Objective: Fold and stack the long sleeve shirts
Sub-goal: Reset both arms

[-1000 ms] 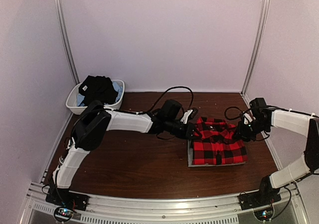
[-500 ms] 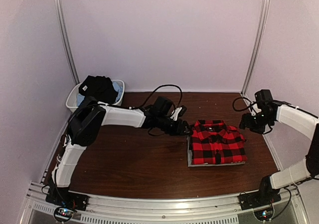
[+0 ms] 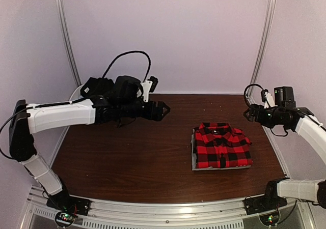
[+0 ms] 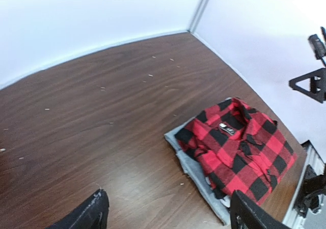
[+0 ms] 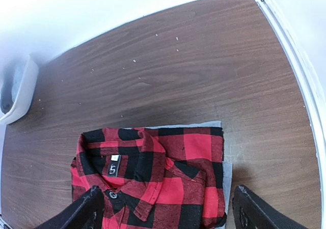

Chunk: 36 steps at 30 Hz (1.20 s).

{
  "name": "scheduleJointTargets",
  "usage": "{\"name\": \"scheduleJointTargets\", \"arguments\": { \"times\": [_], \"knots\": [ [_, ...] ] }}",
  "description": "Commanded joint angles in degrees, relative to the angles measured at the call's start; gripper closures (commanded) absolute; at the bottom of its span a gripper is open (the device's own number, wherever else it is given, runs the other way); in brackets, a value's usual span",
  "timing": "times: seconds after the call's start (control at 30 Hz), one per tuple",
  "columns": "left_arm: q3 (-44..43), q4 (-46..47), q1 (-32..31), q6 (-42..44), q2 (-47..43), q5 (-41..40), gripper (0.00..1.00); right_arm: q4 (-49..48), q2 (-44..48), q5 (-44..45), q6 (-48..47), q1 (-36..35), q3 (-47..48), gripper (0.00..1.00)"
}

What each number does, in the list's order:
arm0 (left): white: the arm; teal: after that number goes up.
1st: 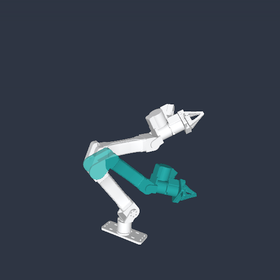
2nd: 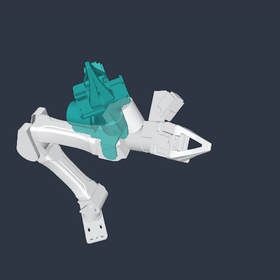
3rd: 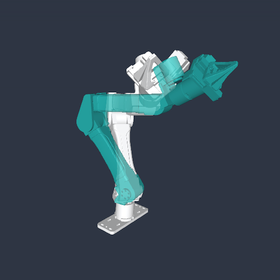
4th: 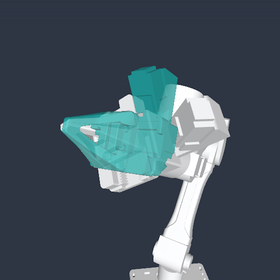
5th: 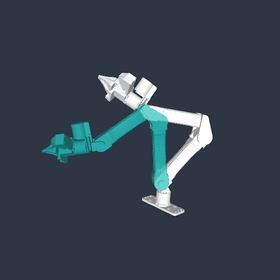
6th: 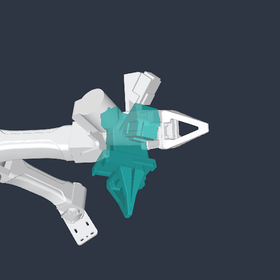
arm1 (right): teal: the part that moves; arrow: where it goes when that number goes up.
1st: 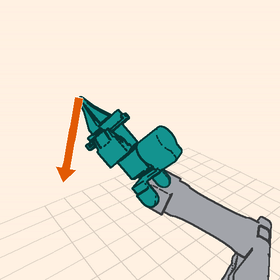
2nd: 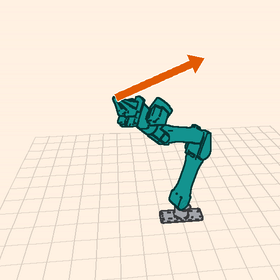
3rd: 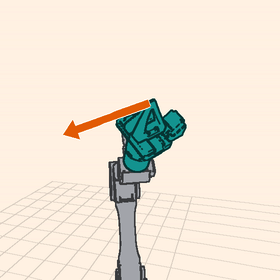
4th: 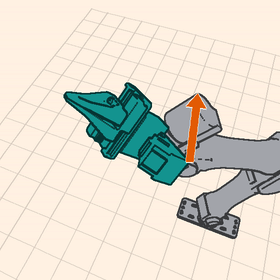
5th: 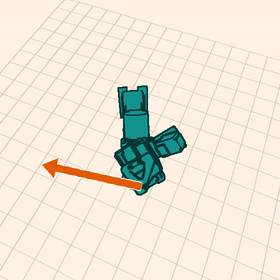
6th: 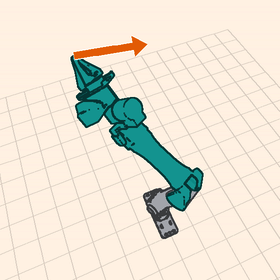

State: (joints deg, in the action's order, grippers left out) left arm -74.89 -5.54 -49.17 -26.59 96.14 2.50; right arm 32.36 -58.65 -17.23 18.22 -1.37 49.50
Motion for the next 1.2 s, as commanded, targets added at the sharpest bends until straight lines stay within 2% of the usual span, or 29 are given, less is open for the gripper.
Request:
{"name": "scheduleJointTargets", "arguments": {
  "times": [0.0,0.07,0.27,0.5,0.83,1.17],
  "knots": [
    [7.2,-2.5,1.3,5.0,-8.5,-16.2,0.06,-4.5,2.3,-1.2,0.3,-0.9,0.1,0.08],
    [9.9,-3.9,2.2,5.7,-13.0,-20.0,0.02,-4.5,2.2,-0.6,-0.3,-1.5,0.8,0.01],
    [16.8,-7.3,10.5,6.4,-26.2,-21.9,0.02,-8.1,5.6,2.7,-1.2,-3.8,1.0,0.00],
    [25.2,-6.4,16.1,9.0,-39.8,-24.9,0.02,-11.5,12.0,8.8,-3.4,-3.8,-1.1,0.00],
    [30.2,-5.5,18.8,11.4,-50.2,-25.5,0.02,-13.1,13.5,9.5,-5.5,-3.8,-3.7,0.00],
    [32.3,-3.4,18.8,11.5,-51.1,-24.4,0.02,-14.7,14.0,7.8,-6.4,-3.8,-4.1,0.00]
  ]
}}
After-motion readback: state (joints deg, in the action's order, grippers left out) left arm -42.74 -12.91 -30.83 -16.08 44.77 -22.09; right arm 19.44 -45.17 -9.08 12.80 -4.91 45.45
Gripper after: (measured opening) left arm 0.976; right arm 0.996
